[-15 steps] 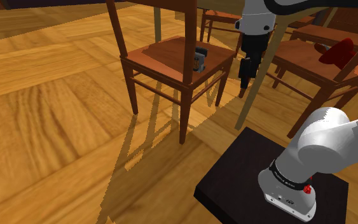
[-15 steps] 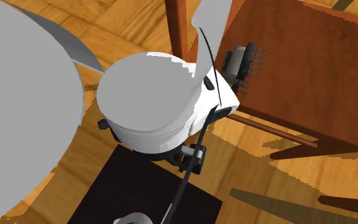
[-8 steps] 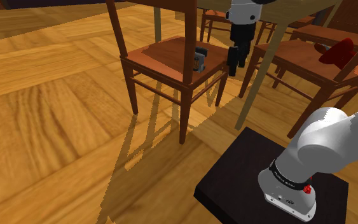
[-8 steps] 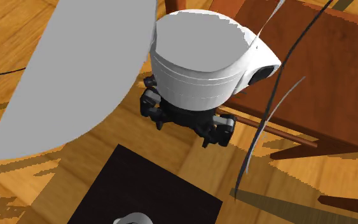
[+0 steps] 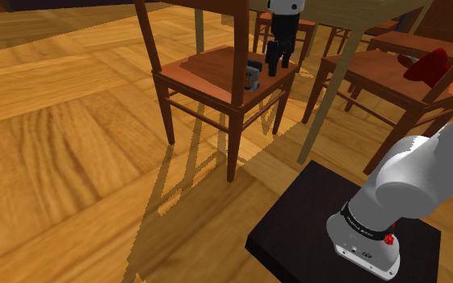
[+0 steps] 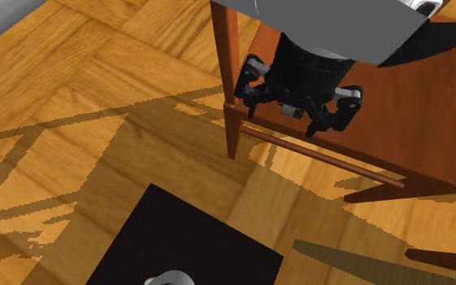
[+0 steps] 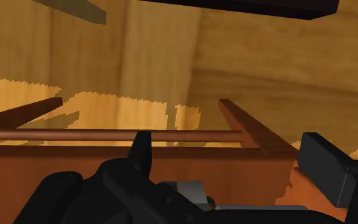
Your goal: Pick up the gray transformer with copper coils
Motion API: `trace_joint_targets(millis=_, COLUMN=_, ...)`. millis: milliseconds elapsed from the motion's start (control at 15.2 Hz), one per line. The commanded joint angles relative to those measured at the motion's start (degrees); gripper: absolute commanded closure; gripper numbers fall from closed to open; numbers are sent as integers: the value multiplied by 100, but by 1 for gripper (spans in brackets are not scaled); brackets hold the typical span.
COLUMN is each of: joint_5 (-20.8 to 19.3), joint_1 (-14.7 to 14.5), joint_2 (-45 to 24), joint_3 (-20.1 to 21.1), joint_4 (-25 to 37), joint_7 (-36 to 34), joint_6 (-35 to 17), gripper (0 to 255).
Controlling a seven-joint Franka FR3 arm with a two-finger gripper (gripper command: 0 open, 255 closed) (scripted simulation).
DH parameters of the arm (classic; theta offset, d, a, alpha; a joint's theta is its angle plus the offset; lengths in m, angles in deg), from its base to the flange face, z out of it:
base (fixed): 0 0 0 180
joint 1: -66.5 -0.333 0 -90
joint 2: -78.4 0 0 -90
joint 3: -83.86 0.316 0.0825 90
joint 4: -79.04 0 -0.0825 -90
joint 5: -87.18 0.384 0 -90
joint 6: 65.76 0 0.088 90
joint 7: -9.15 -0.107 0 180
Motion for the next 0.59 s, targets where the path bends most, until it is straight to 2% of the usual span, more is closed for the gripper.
trace_joint_targets(millis=0, joint_5=30, joint_1=10, joint_2=-415, joint_3=-54, joint_4=535, joint_7=80, joint_6=31, gripper=0)
trace_joint_targets(millis=462, joint_5=223, joint_1=113, joint_2=-1834, joint_3=-260, joint_4=2420, joint_7=420, joint_6=206, gripper=0)
trace_joint_targets(millis=528, joint_5=220, joint_1=114, joint_2=-1812, joint_3=-256, joint_4=2314, joint_7=417, joint_6=122, gripper=0)
